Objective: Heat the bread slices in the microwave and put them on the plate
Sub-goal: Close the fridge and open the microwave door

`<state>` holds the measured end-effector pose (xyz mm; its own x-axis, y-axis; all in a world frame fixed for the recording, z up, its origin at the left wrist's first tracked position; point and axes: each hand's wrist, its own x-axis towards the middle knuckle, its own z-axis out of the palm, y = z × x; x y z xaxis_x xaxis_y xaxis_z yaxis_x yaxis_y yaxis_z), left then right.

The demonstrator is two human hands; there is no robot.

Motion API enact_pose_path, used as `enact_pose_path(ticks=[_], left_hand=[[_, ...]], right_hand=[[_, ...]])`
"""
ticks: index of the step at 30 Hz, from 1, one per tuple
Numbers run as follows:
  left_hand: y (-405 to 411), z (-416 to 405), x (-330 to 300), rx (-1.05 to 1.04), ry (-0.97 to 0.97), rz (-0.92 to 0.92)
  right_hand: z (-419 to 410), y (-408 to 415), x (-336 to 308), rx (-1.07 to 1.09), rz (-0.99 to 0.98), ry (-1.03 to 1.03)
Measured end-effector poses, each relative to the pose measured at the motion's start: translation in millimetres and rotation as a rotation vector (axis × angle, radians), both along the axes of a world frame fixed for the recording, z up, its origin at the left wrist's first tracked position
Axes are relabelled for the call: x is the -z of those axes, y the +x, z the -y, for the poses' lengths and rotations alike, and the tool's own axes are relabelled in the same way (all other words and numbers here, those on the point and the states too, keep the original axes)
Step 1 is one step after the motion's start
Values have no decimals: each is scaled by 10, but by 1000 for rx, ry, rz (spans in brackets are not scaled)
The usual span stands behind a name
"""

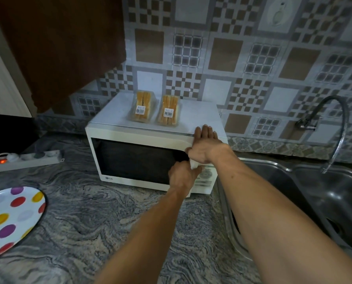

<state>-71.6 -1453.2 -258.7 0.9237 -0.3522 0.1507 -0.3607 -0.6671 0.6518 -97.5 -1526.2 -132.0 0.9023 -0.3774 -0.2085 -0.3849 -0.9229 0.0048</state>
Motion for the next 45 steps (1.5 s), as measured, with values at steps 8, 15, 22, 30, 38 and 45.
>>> enact_pose_path(ticks=[8, 15, 22, 30, 38, 45], left_hand=[[-12, -354, -139, 258, 125, 84], [386, -1247, -513, 3, 148, 714], [513, -1722, -580, 66, 501, 520], [369, -1983, -845, 156, 479, 426], [143, -2338, -1120, 182, 313, 310], [40, -2652, -1184, 136, 278, 258]], right_hand=[[26, -44, 55, -54, 85, 55], [88, -93, 129, -143, 132, 42], [-26, -269, 157, -200, 181, 32], [-425, -673, 250, -215, 260, 64], [-1167, -1220, 295, -253, 304, 44], [-1817, -1477, 337, -342, 365, 122]])
